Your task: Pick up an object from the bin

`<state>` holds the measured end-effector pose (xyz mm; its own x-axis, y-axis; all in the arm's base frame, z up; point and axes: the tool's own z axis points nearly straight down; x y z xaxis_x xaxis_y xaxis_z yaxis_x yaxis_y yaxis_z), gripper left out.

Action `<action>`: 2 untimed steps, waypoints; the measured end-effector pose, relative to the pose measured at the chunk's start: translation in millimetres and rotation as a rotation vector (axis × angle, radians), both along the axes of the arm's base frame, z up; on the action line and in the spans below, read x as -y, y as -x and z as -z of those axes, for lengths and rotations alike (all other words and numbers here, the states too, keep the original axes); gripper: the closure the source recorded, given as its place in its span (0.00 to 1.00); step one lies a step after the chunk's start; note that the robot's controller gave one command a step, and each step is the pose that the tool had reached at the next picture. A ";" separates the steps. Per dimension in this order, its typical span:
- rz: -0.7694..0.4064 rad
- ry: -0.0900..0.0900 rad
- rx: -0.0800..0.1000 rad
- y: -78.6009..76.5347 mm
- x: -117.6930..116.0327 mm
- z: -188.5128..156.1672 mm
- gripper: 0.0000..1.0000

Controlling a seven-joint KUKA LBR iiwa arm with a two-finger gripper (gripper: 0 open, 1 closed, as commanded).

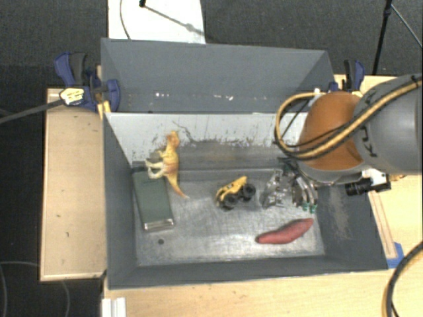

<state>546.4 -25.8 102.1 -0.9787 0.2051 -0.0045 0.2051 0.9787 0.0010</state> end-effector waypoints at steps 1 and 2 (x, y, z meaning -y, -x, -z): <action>-0.103 0.000 -0.003 47.4 -3.9 -1.9 0.00; -0.028 0.000 -0.006 65.2 -9.2 -1.7 0.00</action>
Offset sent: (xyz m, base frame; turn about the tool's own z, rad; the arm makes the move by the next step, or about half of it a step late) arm 0.0000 0.0000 0.0000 0.0000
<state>481.1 -16.6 103.7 -0.9842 0.1773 0.0018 0.1773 0.9842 0.0001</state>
